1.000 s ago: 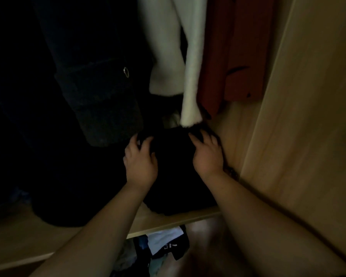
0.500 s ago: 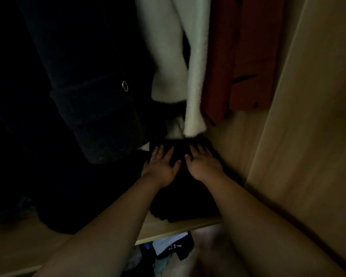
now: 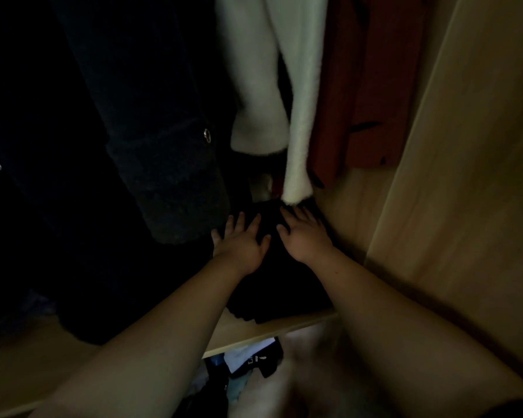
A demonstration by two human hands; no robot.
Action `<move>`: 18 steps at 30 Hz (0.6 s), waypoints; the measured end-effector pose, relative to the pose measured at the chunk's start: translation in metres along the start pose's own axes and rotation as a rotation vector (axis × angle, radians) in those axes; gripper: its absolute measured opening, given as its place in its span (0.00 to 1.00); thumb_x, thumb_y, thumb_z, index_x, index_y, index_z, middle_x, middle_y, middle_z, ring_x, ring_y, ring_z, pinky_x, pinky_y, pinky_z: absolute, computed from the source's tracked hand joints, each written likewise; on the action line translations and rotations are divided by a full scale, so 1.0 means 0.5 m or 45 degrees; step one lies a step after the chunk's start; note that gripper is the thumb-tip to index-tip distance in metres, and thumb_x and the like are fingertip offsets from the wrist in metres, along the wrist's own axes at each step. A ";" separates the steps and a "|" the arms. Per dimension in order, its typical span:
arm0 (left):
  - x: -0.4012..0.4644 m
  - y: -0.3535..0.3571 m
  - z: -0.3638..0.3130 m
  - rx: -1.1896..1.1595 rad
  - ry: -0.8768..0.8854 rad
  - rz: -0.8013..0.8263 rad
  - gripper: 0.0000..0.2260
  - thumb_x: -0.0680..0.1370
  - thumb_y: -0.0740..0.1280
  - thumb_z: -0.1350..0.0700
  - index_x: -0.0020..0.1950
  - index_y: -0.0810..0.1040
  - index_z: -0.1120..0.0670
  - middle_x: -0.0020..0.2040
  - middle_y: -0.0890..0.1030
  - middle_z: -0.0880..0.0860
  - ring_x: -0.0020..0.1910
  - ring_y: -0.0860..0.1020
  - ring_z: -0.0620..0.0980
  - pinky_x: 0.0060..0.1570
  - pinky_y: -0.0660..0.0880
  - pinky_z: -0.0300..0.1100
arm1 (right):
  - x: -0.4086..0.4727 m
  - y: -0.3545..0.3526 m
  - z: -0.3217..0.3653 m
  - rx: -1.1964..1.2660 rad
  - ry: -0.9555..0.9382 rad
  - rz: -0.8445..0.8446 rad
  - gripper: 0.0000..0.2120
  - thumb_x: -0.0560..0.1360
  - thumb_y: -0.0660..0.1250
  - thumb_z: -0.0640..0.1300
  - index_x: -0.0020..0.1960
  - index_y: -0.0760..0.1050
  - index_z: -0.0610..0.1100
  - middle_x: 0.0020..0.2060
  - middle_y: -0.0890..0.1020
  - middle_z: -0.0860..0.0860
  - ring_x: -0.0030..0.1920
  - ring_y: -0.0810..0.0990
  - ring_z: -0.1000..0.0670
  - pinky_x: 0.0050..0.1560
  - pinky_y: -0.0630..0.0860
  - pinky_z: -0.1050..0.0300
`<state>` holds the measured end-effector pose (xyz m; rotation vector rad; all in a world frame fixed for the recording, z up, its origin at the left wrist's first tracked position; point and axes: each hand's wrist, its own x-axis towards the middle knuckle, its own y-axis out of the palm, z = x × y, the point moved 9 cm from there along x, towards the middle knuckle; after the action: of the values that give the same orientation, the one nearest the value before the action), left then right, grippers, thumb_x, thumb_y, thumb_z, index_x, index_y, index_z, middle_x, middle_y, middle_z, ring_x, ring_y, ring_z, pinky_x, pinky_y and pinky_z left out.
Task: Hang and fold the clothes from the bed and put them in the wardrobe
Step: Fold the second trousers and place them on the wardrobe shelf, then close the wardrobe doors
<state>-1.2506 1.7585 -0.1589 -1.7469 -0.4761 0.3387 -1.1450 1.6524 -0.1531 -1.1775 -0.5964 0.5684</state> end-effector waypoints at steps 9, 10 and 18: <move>-0.185 -0.017 -0.047 -0.046 0.236 -0.058 0.29 0.83 0.53 0.40 0.82 0.47 0.45 0.82 0.50 0.53 0.80 0.46 0.54 0.77 0.44 0.57 | -0.243 -0.067 0.035 0.124 0.133 -0.239 0.30 0.79 0.53 0.57 0.80 0.60 0.50 0.78 0.64 0.45 0.78 0.58 0.41 0.75 0.60 0.38; -0.210 -0.013 -0.047 -0.034 0.260 -0.058 0.30 0.83 0.53 0.40 0.82 0.47 0.45 0.82 0.49 0.53 0.80 0.45 0.54 0.78 0.44 0.57 | -0.279 -0.065 0.032 0.142 0.157 -0.236 0.30 0.79 0.54 0.56 0.79 0.60 0.49 0.78 0.64 0.44 0.78 0.58 0.41 0.75 0.61 0.39; -0.432 -0.020 -0.075 -0.253 0.300 -0.170 0.31 0.80 0.51 0.37 0.82 0.49 0.45 0.82 0.51 0.52 0.81 0.45 0.52 0.77 0.48 0.53 | -0.558 -0.074 0.039 0.178 0.131 -0.163 0.29 0.83 0.54 0.55 0.82 0.51 0.54 0.81 0.54 0.50 0.81 0.47 0.49 0.78 0.55 0.47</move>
<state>-1.4228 1.6227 -0.1468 -1.9074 -0.4640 -0.0109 -1.3542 1.4633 -0.1490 -1.0226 -0.5314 0.4314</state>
